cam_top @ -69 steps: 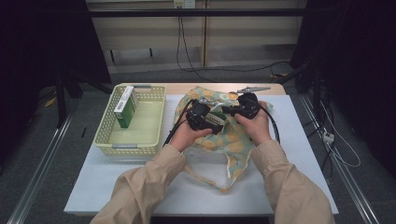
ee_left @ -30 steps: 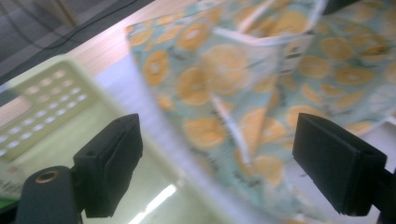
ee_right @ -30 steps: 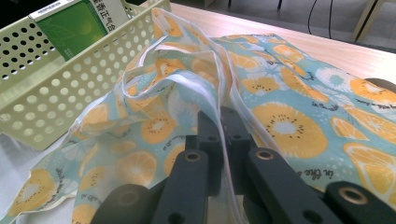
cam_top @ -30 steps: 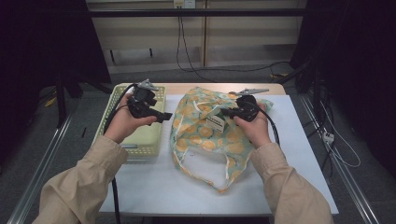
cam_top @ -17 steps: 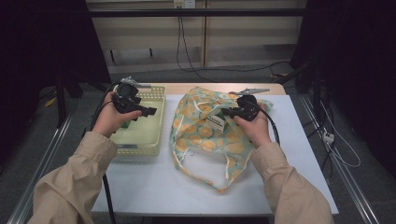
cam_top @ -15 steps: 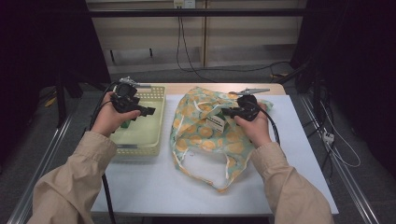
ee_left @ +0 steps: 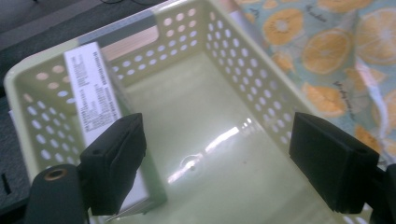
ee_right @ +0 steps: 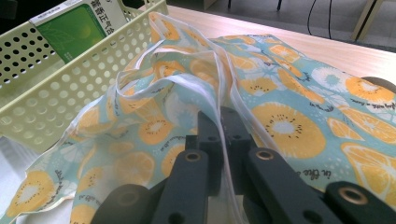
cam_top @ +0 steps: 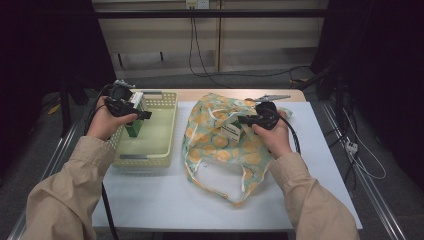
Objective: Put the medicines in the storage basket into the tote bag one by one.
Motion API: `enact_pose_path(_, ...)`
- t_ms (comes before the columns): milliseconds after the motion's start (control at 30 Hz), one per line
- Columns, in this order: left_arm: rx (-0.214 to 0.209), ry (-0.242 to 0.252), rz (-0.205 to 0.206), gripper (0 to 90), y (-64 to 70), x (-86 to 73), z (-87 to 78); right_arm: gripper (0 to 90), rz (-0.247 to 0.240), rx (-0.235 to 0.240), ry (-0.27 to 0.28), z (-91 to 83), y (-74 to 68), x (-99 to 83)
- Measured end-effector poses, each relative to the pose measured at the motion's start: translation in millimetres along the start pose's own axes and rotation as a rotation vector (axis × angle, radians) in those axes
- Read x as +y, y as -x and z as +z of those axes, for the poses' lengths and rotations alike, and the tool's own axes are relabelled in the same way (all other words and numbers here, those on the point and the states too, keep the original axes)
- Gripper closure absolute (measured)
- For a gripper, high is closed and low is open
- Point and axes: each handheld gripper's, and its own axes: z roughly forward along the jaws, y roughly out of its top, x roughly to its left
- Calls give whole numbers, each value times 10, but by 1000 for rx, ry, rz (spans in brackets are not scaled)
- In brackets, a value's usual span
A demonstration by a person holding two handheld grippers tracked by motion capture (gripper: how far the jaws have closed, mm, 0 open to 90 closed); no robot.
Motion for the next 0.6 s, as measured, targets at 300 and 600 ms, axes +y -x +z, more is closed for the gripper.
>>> enact_pose_path(300,50,-21,-39,174,-189,-88,34,891,3,0,5,-12,2,2)
enact_pose_path(600,118,-54,-95,166,-348,-195,159,891,-1,2,4,-23,10,9)
